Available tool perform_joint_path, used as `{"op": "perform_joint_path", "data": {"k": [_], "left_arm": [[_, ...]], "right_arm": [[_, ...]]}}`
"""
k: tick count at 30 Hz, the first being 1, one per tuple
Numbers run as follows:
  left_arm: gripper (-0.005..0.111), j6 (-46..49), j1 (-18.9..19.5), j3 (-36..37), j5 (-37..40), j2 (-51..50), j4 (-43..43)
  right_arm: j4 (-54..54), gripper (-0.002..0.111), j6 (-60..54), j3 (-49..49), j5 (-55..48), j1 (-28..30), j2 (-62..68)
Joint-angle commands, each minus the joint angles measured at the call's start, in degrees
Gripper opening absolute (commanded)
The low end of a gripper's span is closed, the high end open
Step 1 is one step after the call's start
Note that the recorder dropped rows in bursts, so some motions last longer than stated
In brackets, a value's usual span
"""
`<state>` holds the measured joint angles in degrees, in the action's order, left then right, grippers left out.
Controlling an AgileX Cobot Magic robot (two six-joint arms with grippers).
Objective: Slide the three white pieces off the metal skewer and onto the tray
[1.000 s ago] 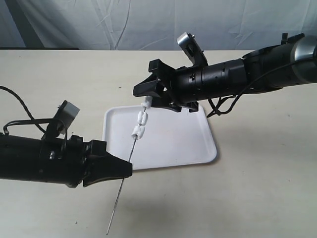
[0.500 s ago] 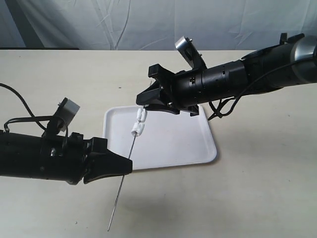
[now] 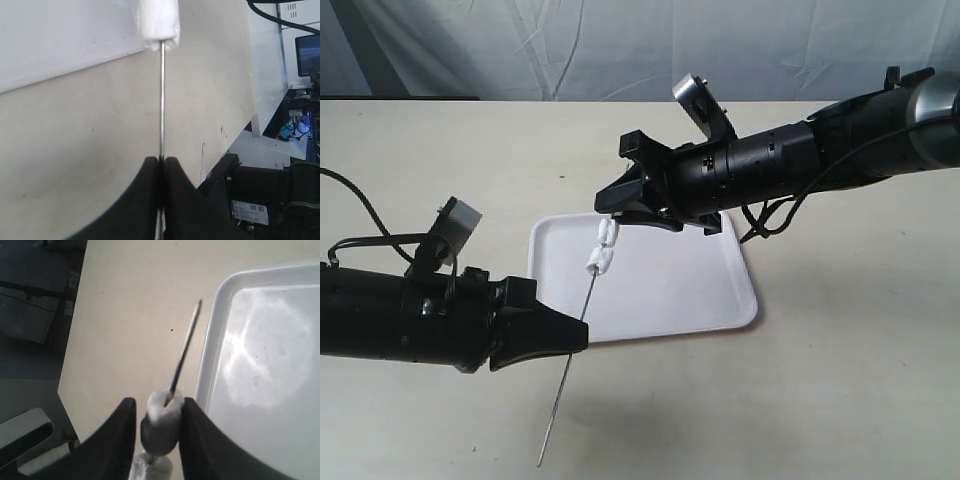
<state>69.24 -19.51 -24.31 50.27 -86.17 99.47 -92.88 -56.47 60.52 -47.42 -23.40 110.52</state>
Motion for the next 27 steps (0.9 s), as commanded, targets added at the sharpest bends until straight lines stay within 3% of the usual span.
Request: {"op": "perform_joint_path", "data": {"k": [1,24,27], "left_arm": [[0.000,0.3,0.0,-0.3,1.1,0.2,0.5],[0.000,0.4,0.0,0.0,1.3,0.2,0.5],[0.000,0.4,0.0,0.0,1.3,0.2,0.5]], "right_arm": [[0.1,0.029,-0.2,0.3,-0.3,0.0,0.1],[-0.1,0.029,-0.3,0.3,0.0,0.0,0.1],[-0.1,0.022,-0.4,0.3,0.0,0.0,0.1]]}}
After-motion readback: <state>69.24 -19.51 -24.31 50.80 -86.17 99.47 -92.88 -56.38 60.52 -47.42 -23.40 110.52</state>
